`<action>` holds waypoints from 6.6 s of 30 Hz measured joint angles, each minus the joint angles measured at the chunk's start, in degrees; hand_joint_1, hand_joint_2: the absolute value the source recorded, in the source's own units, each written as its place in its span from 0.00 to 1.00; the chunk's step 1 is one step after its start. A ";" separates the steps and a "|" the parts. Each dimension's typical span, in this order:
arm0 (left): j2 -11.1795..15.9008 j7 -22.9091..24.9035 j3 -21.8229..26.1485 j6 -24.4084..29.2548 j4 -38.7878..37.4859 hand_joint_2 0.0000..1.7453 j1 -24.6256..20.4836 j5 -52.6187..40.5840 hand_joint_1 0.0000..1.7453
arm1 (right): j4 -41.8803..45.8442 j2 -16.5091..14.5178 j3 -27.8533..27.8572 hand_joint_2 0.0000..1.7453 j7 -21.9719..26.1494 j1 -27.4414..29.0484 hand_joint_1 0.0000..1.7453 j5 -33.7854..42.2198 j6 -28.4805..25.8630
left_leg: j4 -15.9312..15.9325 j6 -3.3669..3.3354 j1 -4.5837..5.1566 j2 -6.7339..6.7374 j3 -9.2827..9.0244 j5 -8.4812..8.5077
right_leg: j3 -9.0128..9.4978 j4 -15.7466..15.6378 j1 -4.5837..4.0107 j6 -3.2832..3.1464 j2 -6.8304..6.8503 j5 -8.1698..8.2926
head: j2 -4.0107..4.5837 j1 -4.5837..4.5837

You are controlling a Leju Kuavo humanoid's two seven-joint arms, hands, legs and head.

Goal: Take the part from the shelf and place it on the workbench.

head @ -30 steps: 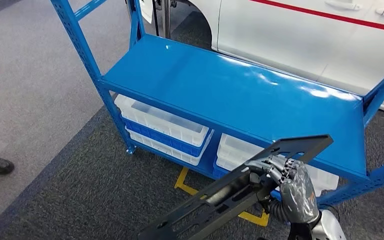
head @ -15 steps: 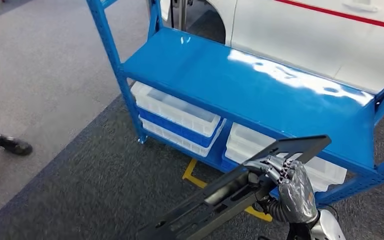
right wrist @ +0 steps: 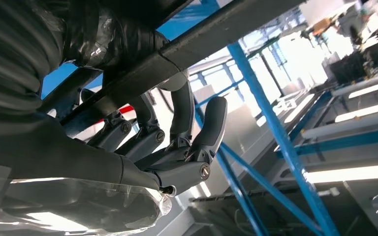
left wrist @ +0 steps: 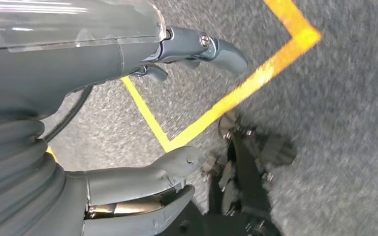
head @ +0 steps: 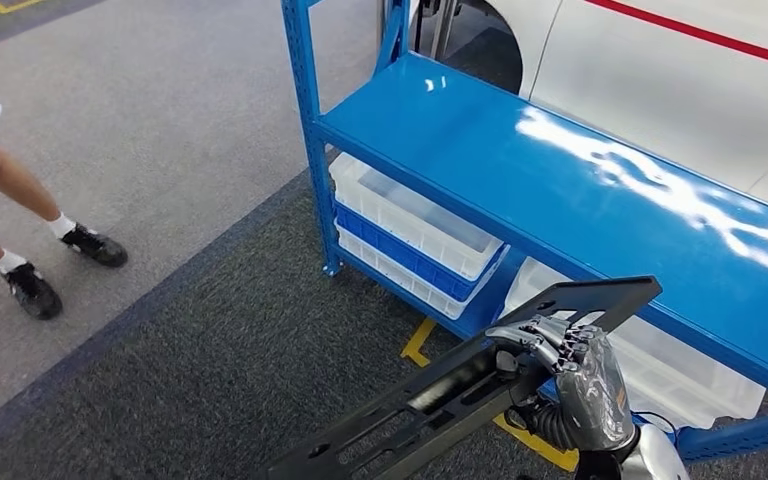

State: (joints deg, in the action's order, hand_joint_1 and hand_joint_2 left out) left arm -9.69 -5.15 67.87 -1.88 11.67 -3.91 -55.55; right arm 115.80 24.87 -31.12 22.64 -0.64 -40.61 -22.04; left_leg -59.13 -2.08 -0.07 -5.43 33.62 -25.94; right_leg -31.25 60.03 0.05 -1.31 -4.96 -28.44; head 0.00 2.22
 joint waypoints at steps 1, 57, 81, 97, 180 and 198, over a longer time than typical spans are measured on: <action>0.01 -0.01 0.02 -0.01 0.01 1.00 0.04 0.01 0.00 | 0.05 0.07 0.00 1.00 -0.02 0.08 1.00 -0.02 -0.05 | 0.05 0.41 -0.10 -0.66 0.26 0.26 | 0.08 -0.45 -0.13 0.00 0.42 0.14 | 0.00 0.01; 1.65 1.84 1.18 -0.28 0.01 1.00 -0.27 -2.39 0.00 | -2.28 0.41 -2.69 1.00 -3.48 4.94 1.00 -6.45 -2.64 | 0.69 -0.20 -0.55 1.56 -0.03 0.53 | -4.09 10.11 1.45 3.10 4.77 -5.30 | 0.00 0.38; 0.60 2.22 1.21 1.14 0.01 1.00 -0.08 -2.62 0.00 | 0.09 1.67 1.67 1.00 -3.04 7.10 1.00 -6.81 -2.71 | 1.03 -0.51 0.52 6.76 -0.73 -0.33 | -0.23 1.91 0.56 2.31 9.04 -3.53 | 0.00 0.40; 0.17 1.84 1.20 1.09 0.01 1.00 -0.03 -3.14 0.00 | 0.83 2.54 3.28 1.00 -2.70 8.65 1.00 -6.99 -2.32 | -6.02 2.11 -0.41 2.02 3.66 -3.20 | -0.72 0.47 1.77 1.49 3.86 -1.26 | 0.00 0.45; 0.35 5.82 2.32 0.41 -0.02 1.00 0.09 -5.99 0.00 | 0.20 5.83 9.65 1.00 -4.69 4.84 1.00 -5.74 1.08 | 1.14 -1.54 0.50 1.92 -0.80 -0.21 | -6.00 11.49 1.11 3.24 5.10 -5.48 | 0.00 0.41; 0.11 8.28 1.34 -1.19 -0.01 1.00 0.30 -6.83 0.00 | -1.01 5.09 15.70 1.00 -4.04 2.18 1.00 -2.37 4.39 | -4.28 -0.13 0.92 8.38 3.65 0.00 | 1.10 -0.01 0.87 1.11 10.15 -2.84 | 0.00 0.72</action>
State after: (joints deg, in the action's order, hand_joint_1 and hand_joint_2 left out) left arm -9.57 3.13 69.20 -3.07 11.66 -3.62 -62.38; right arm 114.79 29.95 -15.43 18.60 1.54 -42.97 -17.65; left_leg -63.41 -2.21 0.85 2.95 37.27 -25.94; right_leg -30.15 60.02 0.92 -0.20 5.19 -31.28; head 0.00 2.94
